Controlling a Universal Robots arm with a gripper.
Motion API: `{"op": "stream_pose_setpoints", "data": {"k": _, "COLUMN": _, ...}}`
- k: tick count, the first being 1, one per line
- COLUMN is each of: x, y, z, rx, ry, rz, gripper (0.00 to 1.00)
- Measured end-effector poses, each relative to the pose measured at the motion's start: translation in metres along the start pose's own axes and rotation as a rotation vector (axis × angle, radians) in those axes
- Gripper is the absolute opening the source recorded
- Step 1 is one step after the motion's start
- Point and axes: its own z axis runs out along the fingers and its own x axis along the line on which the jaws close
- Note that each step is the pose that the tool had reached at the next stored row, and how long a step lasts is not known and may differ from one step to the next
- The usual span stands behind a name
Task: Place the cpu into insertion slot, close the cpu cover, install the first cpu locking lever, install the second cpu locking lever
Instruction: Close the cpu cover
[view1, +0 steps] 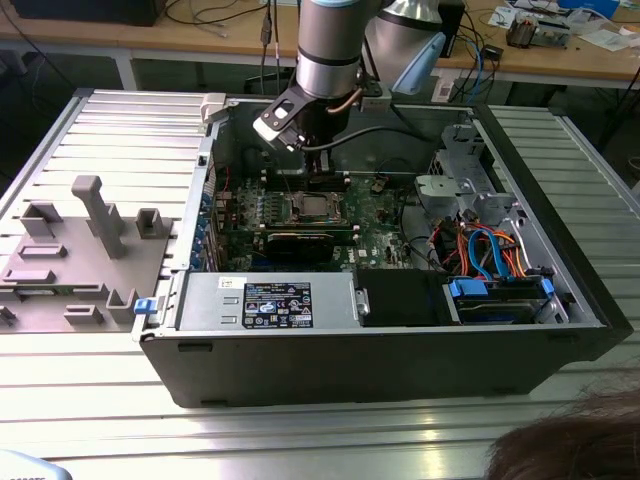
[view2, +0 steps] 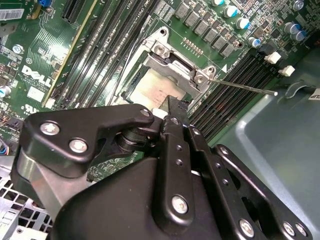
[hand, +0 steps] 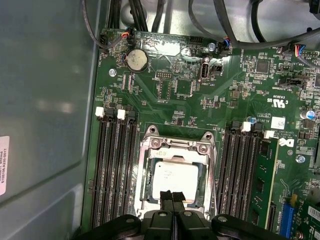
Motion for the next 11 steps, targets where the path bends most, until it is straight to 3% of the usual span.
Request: {"op": "stream_pose_setpoints", "data": {"k": 11, "x": 0.0001, "y": -0.0006, "z": 0.0011, "rx": 0.0000, "ry": -0.0001, "rz": -0.003, "gripper": 0.11}}
